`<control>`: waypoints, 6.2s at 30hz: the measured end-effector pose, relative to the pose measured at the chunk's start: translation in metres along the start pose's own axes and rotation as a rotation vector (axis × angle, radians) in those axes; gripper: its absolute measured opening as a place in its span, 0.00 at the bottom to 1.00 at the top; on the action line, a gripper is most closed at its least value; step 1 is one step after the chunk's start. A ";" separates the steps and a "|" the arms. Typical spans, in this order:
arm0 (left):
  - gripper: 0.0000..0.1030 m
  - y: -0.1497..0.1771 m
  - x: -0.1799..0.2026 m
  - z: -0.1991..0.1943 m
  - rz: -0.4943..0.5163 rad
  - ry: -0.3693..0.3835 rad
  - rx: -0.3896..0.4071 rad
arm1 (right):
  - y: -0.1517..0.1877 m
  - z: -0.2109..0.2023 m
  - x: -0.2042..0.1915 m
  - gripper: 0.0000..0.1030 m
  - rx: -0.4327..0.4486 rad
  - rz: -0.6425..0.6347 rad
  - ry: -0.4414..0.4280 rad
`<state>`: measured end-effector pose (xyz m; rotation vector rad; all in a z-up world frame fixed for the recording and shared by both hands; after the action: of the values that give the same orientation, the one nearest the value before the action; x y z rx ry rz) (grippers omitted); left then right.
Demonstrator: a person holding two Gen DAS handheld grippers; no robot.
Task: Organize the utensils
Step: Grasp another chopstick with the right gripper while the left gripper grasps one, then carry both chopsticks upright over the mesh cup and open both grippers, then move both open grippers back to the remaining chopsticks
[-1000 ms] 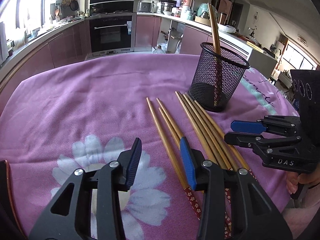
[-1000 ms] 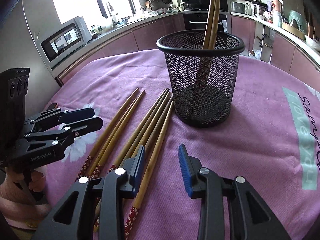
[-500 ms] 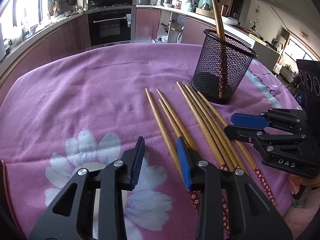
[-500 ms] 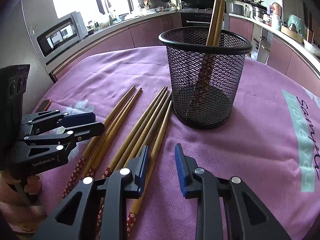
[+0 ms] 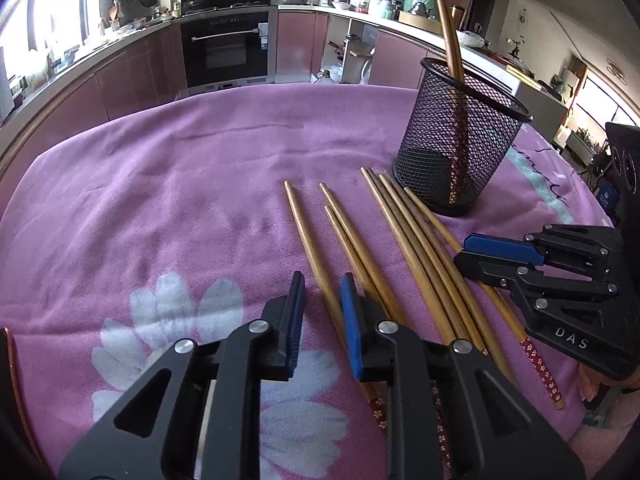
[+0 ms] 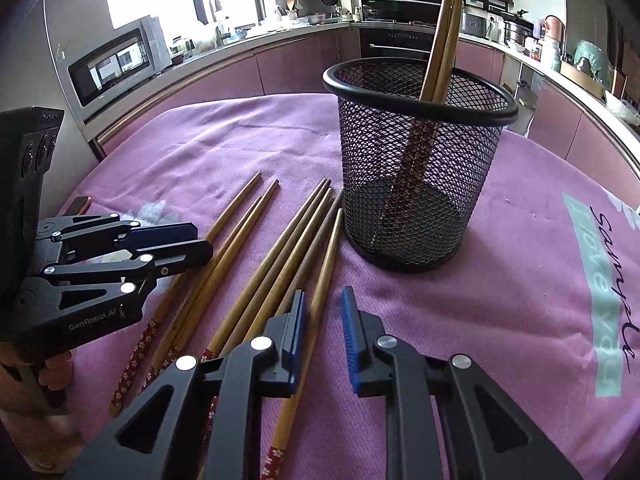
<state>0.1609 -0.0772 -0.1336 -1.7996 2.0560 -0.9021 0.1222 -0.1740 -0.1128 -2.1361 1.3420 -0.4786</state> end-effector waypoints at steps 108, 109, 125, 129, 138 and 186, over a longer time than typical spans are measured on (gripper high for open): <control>0.07 -0.154 0.083 -0.064 0.063 0.320 0.162 | -0.097 -0.109 0.103 0.05 0.357 0.139 -0.010; 0.07 -0.154 0.082 -0.062 0.066 0.317 0.155 | -0.097 -0.104 0.102 0.05 0.334 0.135 -0.014; 0.12 -0.165 0.074 -0.026 0.029 0.250 0.133 | -0.098 -0.070 0.117 0.14 0.260 0.221 -0.003; 0.14 -0.160 0.068 -0.029 0.017 0.248 0.154 | -0.095 -0.072 0.114 0.15 0.269 0.218 -0.008; 0.22 -0.143 0.058 -0.056 0.016 0.237 0.236 | -0.087 -0.079 0.106 0.19 0.285 0.202 -0.016; 0.41 0.028 0.008 -0.023 0.060 0.092 -0.009 | 0.015 -0.027 -0.015 0.35 0.046 0.050 -0.149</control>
<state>0.1236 -0.0775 -0.1314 -1.7216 2.1605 -0.9771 0.0896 -0.1727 -0.1016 -2.0527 1.2855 -0.3197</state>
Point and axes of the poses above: each gripper's, at about its wrist camera, not at the fingertips, and z roughly the way its jaws point, x to its right, y to its underside, the point moved 5 cm from there along z, roughly the way its jaws point, and after that the axes turned 9 degrees about -z, right-handed, at the moved point
